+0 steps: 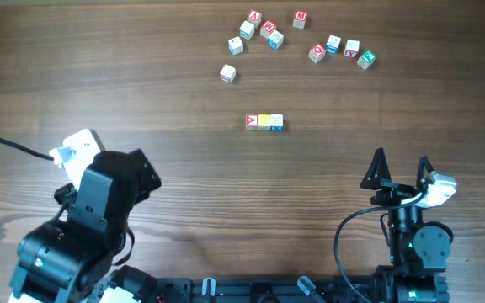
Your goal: Form a horizontal line
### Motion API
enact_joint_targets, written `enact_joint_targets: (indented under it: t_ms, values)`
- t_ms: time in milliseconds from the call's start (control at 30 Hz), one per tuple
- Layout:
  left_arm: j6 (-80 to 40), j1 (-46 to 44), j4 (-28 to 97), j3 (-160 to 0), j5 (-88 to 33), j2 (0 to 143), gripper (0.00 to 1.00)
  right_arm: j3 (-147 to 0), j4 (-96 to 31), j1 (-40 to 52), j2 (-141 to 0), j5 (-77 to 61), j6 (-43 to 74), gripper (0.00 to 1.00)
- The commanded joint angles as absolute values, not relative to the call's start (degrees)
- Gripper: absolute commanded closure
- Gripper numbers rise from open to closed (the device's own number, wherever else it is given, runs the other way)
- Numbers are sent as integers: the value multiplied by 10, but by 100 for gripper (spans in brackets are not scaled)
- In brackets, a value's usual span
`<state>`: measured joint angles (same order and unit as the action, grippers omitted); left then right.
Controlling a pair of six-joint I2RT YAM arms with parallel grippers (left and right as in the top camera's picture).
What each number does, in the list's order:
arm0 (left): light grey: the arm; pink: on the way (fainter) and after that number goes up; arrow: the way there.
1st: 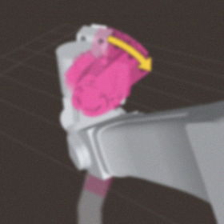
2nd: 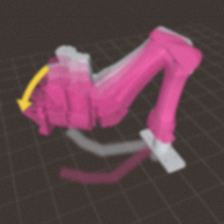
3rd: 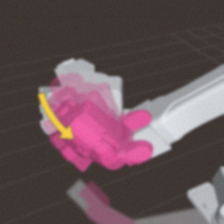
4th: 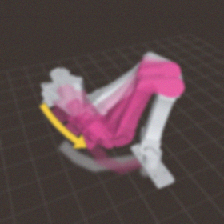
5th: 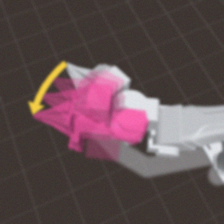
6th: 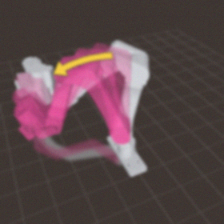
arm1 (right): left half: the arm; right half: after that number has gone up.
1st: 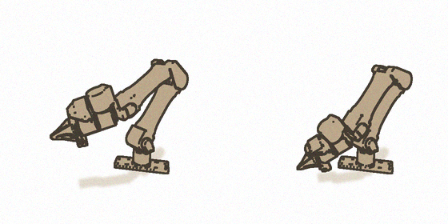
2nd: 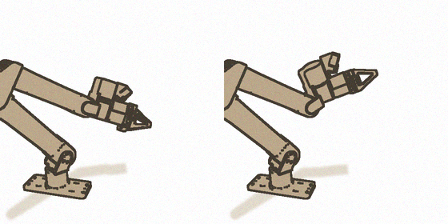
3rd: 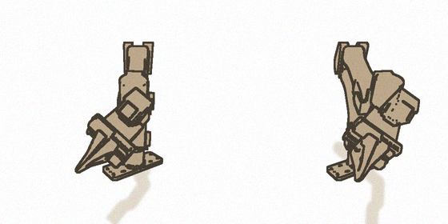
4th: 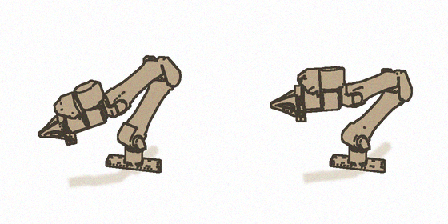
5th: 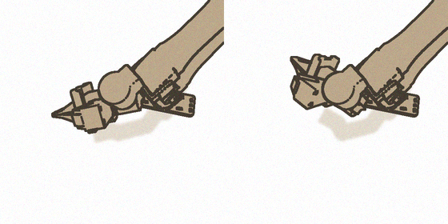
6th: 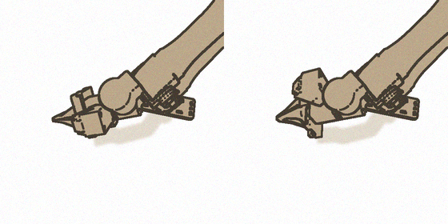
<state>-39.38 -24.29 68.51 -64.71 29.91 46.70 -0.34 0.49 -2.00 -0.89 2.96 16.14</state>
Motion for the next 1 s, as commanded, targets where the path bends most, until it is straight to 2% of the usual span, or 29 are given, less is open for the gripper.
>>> enact_joint_targets:
  t_ms: [0, 100, 267, 367, 467, 633, 867, 967]
  values:
    - [-394, -213, 588, -534, 262, 413, 0, -3, 6, -23, -3, 20, 152, 0]
    - [-392, -176, 473, -382, 216, 302, 0, -3, 6, -23, -3, 20, 152, 0]
    - [-392, -119, 409, -244, 196, 153, 0, -3, 6, -23, -3, 20, 152, 0]
    - [-321, -88, 307, -175, 151, 96, 0, -3, 6, -23, -3, 20, 152, 0]
    - [-257, -65, 222, -117, 122, 58, 0, -3, 6, -23, -3, 20, 152, 0]
    - [-244, -62, 156, -50, 122, 4, 0, -3, 6, -23, -3, 20, 152, 0]
    - [-153, -61, 73, -22, 98, 2, 0, -3, 6, -23, -3, 20, 152, 0]
    - [-149, -61, 27, -3, 96, 2, 0, -3, 6, -23, -3, 20, 152, 0]
